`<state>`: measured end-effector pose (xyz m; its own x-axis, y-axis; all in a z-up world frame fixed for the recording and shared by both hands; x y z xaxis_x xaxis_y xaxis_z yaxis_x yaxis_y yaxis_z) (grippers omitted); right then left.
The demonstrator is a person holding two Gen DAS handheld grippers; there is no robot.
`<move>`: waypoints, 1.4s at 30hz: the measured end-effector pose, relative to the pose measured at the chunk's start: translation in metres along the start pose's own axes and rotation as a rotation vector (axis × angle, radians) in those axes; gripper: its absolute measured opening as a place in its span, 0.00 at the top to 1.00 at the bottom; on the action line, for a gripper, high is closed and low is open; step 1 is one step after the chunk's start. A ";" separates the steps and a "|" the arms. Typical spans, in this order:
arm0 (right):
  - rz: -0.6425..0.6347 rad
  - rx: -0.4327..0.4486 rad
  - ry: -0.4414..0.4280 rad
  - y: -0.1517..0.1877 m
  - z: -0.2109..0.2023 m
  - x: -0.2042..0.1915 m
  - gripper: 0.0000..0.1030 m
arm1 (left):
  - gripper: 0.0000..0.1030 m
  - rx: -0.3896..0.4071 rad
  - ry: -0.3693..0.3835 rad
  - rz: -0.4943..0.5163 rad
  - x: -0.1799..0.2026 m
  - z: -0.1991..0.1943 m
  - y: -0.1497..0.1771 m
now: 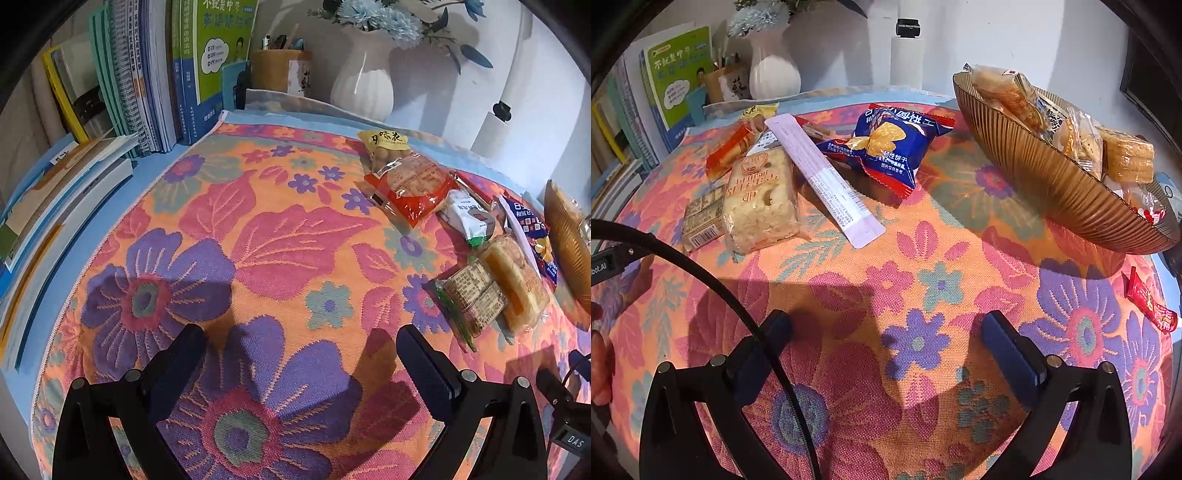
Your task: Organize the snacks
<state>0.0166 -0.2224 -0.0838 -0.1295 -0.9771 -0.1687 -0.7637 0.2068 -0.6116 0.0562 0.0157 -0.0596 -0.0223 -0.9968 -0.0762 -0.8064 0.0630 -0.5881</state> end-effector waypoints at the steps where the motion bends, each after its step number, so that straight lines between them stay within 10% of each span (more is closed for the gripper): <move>1: 0.000 0.000 0.000 0.000 0.000 0.000 0.00 | 0.00 -0.001 -0.003 0.002 0.000 0.000 0.000; 42: -0.001 -0.001 0.001 0.000 0.000 0.000 0.00 | 0.00 0.002 -0.008 0.005 -0.002 -0.003 0.001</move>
<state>0.0166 -0.2224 -0.0836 -0.1296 -0.9774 -0.1672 -0.7645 0.2059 -0.6109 0.0537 0.0173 -0.0580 -0.0217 -0.9961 -0.0857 -0.8050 0.0682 -0.5893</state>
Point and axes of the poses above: each gripper's, at about its wrist camera, not at the fingertips, and z roughly the way its jaws point, x to its right, y to its underside, the point moved 9 cm from there along z, roughly the way its jaws point, and after that the axes turned 13 degrees about z, right-handed, at the moved point
